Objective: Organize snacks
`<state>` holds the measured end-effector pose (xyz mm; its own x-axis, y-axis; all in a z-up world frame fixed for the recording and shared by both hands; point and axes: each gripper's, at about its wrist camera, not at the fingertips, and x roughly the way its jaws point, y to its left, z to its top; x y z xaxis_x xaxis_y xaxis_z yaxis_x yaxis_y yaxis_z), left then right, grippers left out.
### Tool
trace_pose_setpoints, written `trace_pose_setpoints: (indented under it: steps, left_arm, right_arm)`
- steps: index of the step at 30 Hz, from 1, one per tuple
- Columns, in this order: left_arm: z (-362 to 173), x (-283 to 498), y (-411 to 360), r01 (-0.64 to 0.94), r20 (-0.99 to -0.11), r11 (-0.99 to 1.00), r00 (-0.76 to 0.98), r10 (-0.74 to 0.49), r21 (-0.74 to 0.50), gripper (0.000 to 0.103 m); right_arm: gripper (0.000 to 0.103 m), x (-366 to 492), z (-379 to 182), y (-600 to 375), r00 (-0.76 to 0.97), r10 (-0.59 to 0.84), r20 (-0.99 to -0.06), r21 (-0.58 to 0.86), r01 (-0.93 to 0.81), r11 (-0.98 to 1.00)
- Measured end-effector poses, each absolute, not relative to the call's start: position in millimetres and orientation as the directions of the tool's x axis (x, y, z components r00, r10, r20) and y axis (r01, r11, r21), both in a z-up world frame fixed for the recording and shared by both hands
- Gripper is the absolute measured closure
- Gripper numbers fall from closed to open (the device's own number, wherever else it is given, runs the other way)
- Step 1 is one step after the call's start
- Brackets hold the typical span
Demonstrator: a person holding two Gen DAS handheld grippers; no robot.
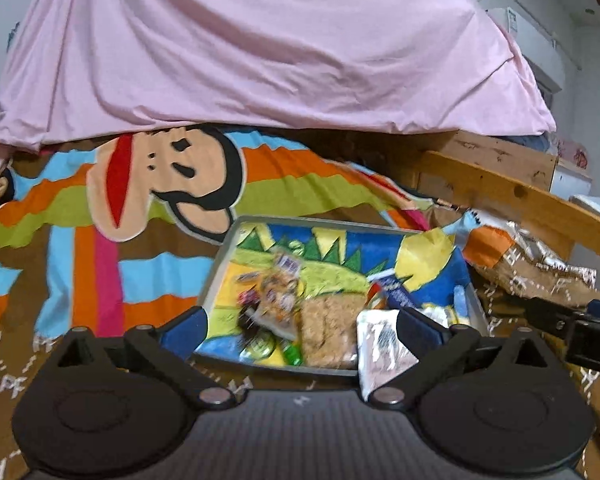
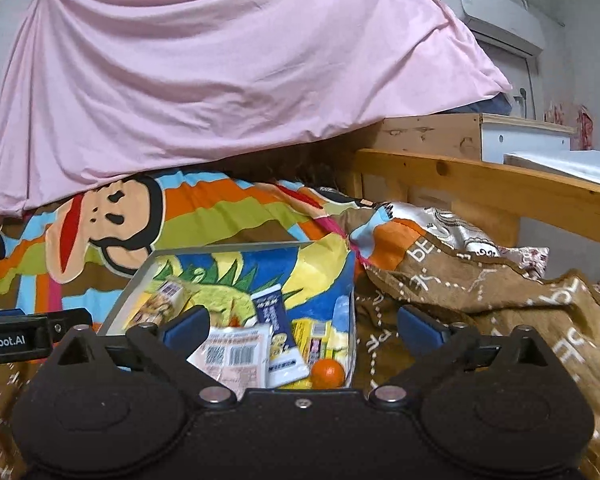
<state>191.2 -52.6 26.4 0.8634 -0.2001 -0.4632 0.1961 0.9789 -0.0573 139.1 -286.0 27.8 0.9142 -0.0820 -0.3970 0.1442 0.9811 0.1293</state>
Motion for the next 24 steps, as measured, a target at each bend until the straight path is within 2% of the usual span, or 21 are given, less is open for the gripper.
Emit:
trace_pose_setpoints:
  steps: [7,24]
  left_arm:
    - [26,146,-33,0.154,-0.497,0.988,0.857,-0.133,0.002,0.001]
    - [22,83,10,0.016,-0.587,0.999,0.809,-0.037,-0.040,0.001]
  right_arm:
    - [0.001,95,30,-267,0.905,-0.070,-0.420,0.103,0.124,0.987]
    - [0.001,33,27,-244,0.876,-0.058,-0.478,0.077,0.108,0.991]
